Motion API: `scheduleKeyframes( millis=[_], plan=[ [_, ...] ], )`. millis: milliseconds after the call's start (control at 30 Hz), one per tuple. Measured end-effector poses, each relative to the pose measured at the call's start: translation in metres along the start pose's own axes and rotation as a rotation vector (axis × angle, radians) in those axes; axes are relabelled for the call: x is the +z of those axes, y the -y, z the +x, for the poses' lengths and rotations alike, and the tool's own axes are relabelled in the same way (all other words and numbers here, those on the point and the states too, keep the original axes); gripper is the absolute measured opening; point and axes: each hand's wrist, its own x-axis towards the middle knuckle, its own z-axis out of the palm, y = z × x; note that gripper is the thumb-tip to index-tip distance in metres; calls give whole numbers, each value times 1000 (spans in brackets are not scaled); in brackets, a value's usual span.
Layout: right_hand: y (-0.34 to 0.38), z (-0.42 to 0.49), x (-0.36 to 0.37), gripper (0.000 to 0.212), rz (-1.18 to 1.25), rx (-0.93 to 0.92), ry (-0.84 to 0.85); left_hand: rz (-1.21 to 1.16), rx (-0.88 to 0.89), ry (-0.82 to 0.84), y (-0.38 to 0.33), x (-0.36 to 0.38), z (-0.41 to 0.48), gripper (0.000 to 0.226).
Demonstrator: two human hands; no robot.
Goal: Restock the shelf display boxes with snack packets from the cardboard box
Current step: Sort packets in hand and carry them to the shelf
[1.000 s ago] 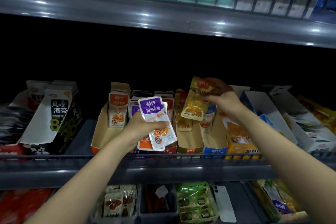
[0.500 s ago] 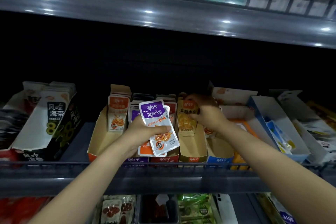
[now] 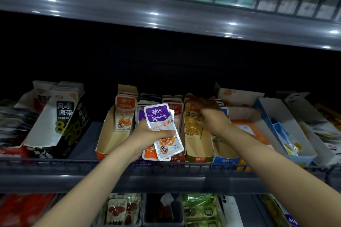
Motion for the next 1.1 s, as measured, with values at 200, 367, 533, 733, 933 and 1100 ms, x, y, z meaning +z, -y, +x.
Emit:
scheduleKeyframes(
  millis=[200,367,533,733,933,1100],
  plan=[
    [13,-6,-9,55,174,30,-122,27,6,0,-3,0,-9,26],
    [75,-20,-46,54,1049,62,82,45,-2,81,-8,-1,-21,30],
    [96,-26,-53,42,973,-45,244,49,26,154,-12,-7,-38,32],
    [102,-24,-56,36,1139,156,57,24,1,74,-4,-41,-54,35],
    [118,-17,-54,22,1242,182,230,-61,21,5,7,-74,-60,35],
    [130,-5,-46,25,1106,216,144,-72,19,-110,21,-90,-53,28]
  ],
)
